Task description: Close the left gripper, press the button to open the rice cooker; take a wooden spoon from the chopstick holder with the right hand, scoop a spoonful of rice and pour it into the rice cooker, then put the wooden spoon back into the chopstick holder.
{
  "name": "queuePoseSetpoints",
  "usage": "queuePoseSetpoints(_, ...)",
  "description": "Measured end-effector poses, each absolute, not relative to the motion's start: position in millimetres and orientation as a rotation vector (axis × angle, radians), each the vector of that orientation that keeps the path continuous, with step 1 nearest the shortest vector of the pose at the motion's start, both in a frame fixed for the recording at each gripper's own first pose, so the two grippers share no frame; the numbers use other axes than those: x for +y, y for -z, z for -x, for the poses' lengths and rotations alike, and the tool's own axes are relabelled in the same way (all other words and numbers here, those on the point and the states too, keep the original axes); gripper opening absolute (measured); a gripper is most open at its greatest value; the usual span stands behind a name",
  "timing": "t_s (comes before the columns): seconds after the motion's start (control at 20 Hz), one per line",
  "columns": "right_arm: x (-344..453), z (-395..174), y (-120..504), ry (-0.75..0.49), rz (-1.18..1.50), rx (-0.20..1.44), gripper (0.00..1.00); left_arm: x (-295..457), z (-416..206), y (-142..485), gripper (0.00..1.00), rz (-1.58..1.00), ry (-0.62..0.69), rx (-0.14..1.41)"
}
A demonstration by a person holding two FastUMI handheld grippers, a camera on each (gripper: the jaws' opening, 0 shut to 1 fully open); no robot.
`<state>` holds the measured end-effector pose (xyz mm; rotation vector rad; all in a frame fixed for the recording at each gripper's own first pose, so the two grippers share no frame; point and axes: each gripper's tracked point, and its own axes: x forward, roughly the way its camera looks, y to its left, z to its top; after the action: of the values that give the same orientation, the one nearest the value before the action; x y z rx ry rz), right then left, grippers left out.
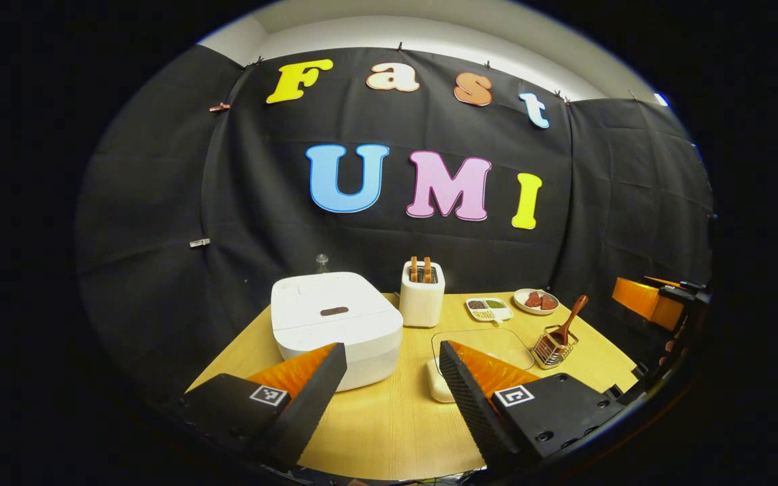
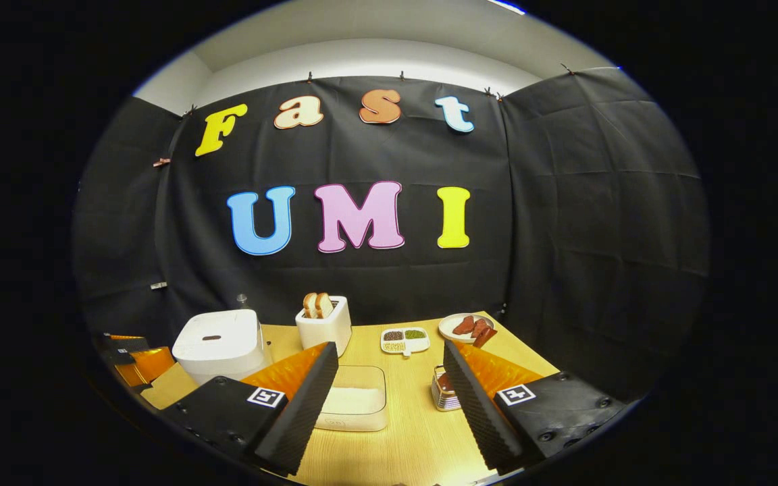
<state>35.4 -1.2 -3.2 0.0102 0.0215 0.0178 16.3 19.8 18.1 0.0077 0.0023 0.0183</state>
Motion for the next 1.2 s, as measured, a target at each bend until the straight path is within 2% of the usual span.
queuePoseSetpoints(0.15,-1,-47,6,-0.026,-0.017,0.044,0.98,31,-31,-28,0.95,-0.017,-0.049,0.008)
queuePoseSetpoints(0.3,-6,-59,2,-0.032,-0.001,0.051,0.98,39,-48,-39,0.9,-0.016,-0.065,0.024)
queuePoseSetpoints(0.5,-11,-76,0,-0.045,0.012,0.062,0.98,52,-73,-56,0.63,0.015,-0.079,0.034)
queuePoseSetpoints(0.65,-16,-85,5,-0.059,0.022,0.076,0.98,64,-94,-67,0.5,0.023,-0.106,0.037)
queuePoseSetpoints(0.7,-19,-88,5,-0.062,0.022,0.076,0.98,72,-101,-73,0.39,0.014,-0.124,0.036)
queuePoseSetpoints(0.8,-24,-94,6,-0.065,0.027,0.078,0.98,79,-113,-78,0.29,0.007,-0.137,0.042)
queuePoseSetpoints(0.85,-27,-97,6,-0.067,0.028,0.081,0.98,84,-119,-80,0.19,0.014,-0.143,0.045)
queuePoseSetpoints(0.95,-29,-100,7,-0.076,0.025,0.083,0.98,91,-131,-80,0.1,0.055,-0.145,0.059)
queuePoseSetpoints(1.2,-35,-106,4,-0.088,0.034,0.073,0.98,116,-162,-69,0.07,0.1,-0.173,0.107)
